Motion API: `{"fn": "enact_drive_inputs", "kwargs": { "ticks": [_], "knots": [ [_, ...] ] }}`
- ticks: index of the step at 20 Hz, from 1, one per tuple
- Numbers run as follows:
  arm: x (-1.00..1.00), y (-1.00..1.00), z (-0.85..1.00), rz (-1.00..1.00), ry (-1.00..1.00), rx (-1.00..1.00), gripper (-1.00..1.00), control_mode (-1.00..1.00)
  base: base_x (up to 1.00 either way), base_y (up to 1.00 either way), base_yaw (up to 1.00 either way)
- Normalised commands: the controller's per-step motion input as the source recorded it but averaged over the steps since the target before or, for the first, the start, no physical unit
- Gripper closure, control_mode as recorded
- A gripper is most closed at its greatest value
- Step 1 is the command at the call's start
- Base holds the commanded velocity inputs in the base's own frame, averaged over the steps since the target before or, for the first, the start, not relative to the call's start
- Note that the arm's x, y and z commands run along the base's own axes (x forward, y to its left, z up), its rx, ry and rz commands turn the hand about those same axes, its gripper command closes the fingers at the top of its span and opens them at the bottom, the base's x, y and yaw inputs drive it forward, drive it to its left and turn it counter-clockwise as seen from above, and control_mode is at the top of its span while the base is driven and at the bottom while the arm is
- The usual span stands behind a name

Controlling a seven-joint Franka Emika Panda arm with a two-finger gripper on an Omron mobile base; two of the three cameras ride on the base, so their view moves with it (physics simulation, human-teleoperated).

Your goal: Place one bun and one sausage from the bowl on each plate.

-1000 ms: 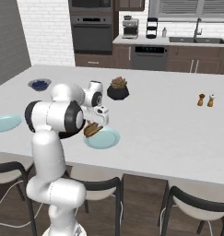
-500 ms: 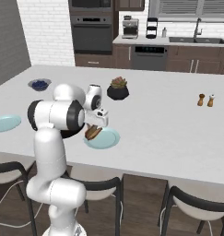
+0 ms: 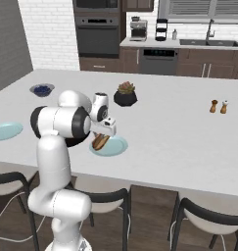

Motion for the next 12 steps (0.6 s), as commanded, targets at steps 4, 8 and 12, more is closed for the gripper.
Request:
{"fn": "enact_drive_inputs", "kwargs": {
  "ticks": [4, 8, 12],
  "knots": [
    [0.04, -0.04, 0.00, 0.01, 0.00, 0.00, 1.00, -1.00, 0.00, 0.00, 0.00],
    [0.00, 0.00, 0.00, 0.00, 0.00, 0.00, 1.00, -1.00, 0.00, 0.00, 0.00],
    [0.00, 0.00, 0.00, 0.00, 0.00, 0.00, -1.00, -1.00, 0.00, 0.00, 0.00]
  ]
}}
